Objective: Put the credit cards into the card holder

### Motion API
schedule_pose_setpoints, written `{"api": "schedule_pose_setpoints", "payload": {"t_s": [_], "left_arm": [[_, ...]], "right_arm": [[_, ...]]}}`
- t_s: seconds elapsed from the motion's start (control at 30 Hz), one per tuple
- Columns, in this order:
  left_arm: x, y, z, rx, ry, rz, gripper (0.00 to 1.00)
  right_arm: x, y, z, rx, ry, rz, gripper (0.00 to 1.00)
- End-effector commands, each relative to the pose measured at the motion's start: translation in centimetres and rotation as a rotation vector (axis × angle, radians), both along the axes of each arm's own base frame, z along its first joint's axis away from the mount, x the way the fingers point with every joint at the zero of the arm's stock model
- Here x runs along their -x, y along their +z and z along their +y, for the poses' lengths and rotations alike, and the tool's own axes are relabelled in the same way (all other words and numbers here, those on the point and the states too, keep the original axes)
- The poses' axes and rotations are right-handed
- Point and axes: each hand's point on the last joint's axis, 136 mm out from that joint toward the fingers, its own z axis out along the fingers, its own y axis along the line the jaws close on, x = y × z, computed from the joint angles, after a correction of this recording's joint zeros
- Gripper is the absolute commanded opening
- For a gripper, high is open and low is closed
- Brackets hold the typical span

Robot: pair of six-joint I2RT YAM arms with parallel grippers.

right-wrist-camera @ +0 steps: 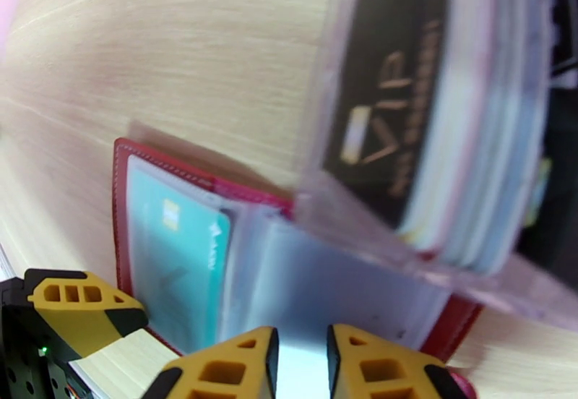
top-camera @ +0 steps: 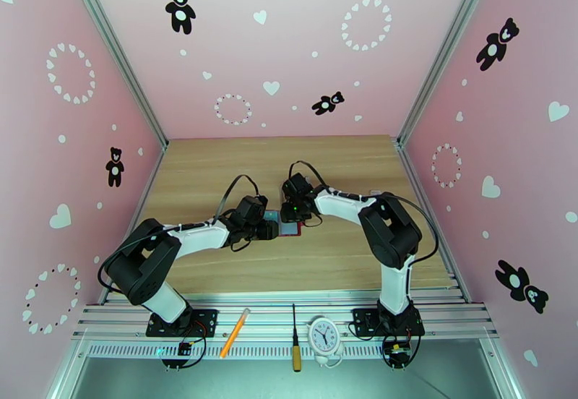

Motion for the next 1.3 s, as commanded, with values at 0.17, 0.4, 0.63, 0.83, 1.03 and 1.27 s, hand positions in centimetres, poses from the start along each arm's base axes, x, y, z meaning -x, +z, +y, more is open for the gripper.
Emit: {"api": "schedule_pose_setpoints", "payload": {"t_s": [0.17,0.4,0.63,0.83,1.03,1.27], "left_arm": [[1.0,-2.2,1.4,-0.071,-0.008,0.054,0.57],[0.6,-2.3,2.4,-0.130,0.005,0.043,0.57],[0.1,-1.9,2.8,-0.148,0.002,0.030,0.57],[0.1,-1.9,2.7,-0.144,-0.005,0.033,0.57],[0.3,-2.0,2.2,-0.117,-0.010,0.044,0.57],[0.5,-2.1,2.2,-0.111,-0.010,0.048,0.58]], "right_arm": [[1.1,-1.3,0.3,-0.012,-0.001,0.043,0.23],[0.5,1.6,0.2,-0.031,-0.014,-0.016,0.26],[-0.9,1.9,-1.1,0.036,-0.035,-0.057,0.28],[-1.5,1.2,-1.0,0.052,-0.037,-0.054,0.28],[-1.8,1.0,-0.8,0.054,-0.041,-0.055,0.28],[-1.4,-0.5,-1.2,0.078,-0.037,-0.028,0.28]]}}
